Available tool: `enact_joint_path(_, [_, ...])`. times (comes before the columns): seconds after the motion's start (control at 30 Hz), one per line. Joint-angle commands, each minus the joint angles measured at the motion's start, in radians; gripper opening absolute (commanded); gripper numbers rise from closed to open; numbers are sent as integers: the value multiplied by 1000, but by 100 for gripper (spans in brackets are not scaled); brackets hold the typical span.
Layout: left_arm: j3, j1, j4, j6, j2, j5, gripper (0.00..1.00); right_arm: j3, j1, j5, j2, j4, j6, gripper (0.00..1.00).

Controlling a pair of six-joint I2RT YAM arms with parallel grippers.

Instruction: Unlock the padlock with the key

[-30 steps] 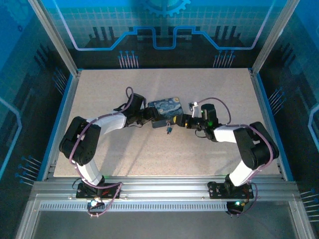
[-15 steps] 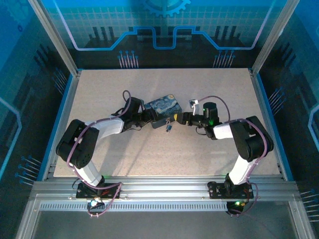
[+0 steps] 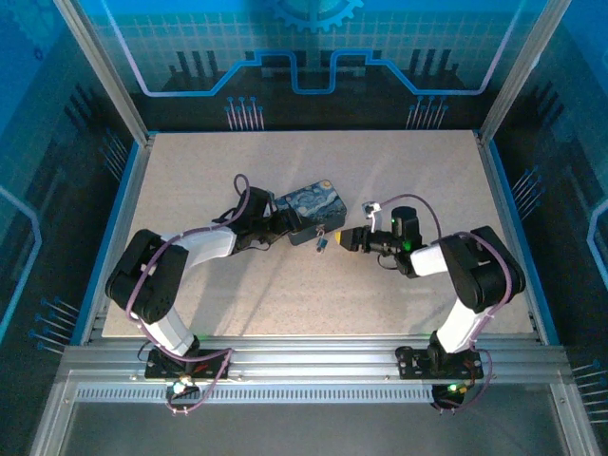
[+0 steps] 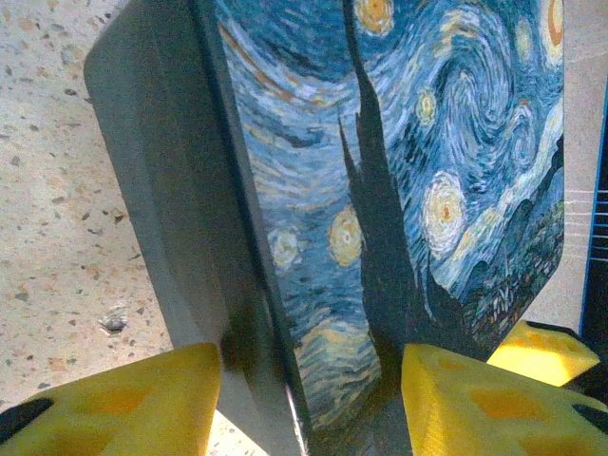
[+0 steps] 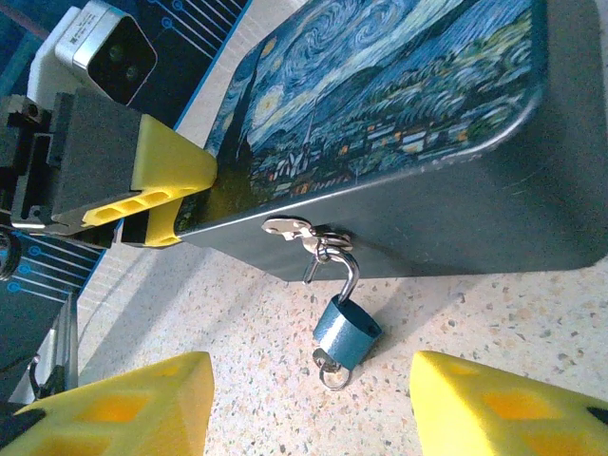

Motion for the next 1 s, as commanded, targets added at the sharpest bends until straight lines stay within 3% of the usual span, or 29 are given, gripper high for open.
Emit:
enact_joint_path(0.0, [-40,-28,-78,-9,13,-6,53,9,20,-27,51,72,-4,57])
enact_joint_path(0.97, [-51,-74,-49,-47,33,-29,53,81,29,-117,240,167,6,49])
